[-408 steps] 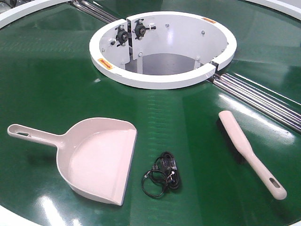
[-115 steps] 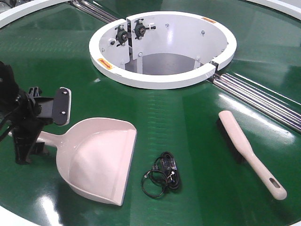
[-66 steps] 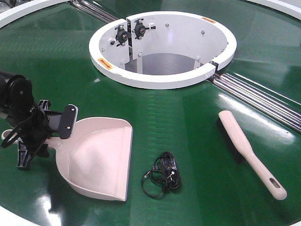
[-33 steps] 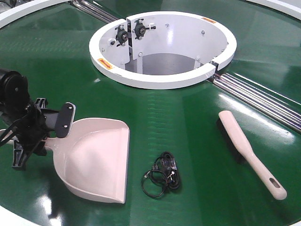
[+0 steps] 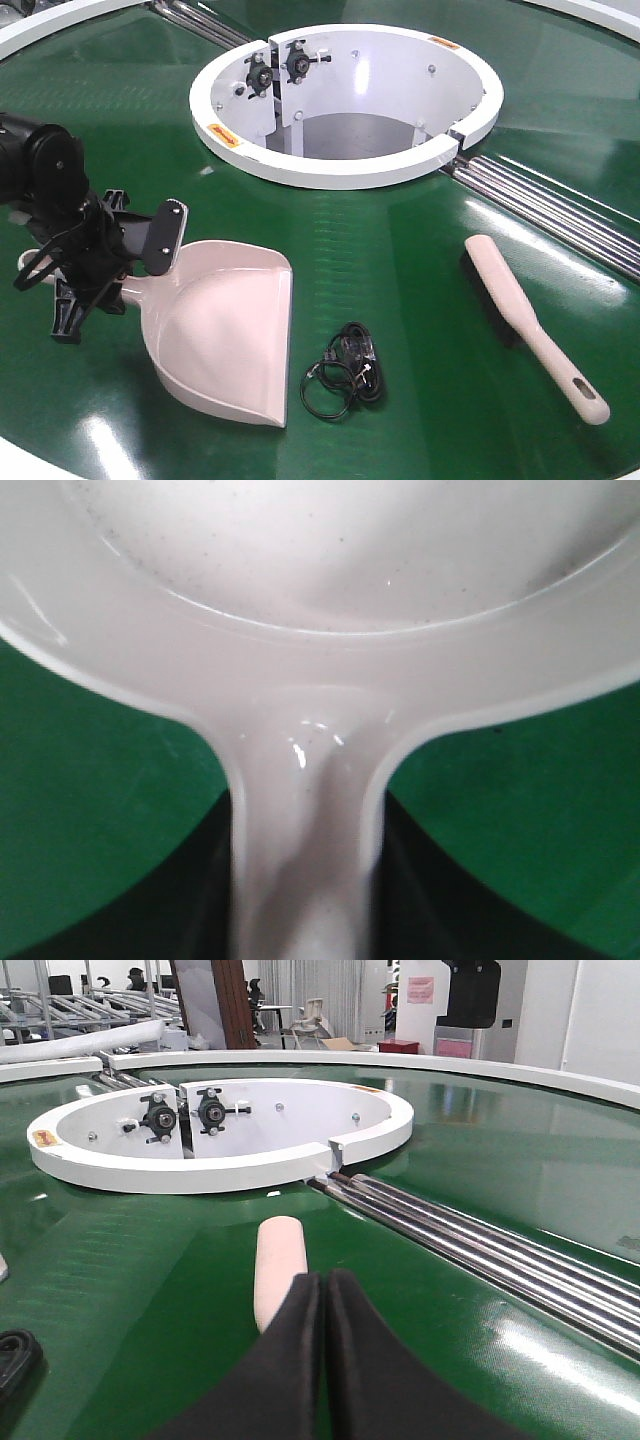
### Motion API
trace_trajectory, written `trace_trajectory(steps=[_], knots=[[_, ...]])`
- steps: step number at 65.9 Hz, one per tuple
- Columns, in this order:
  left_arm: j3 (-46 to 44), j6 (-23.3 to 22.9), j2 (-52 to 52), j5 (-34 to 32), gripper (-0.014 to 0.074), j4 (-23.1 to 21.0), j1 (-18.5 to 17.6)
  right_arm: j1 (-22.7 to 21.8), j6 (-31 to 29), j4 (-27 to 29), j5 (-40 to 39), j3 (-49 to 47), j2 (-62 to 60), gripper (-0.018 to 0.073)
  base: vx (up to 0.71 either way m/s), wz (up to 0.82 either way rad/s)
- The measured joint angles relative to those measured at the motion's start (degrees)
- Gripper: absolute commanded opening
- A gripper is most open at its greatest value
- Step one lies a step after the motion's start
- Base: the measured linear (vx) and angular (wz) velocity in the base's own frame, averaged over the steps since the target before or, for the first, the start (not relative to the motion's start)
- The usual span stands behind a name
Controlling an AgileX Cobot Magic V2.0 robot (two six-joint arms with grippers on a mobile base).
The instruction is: Clean and inspect green conveyor with broom and dustpan
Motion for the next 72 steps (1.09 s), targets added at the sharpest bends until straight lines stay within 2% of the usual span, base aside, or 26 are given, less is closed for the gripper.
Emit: trace_trajectory(steps=[72], knots=[[0.0, -0.67, 1.0, 0.0, -0.0008, 1.06, -0.14, 0.0, 0.0, 0.0, 0.0, 0.0, 0.0, -0.001, 0.0, 0.0]])
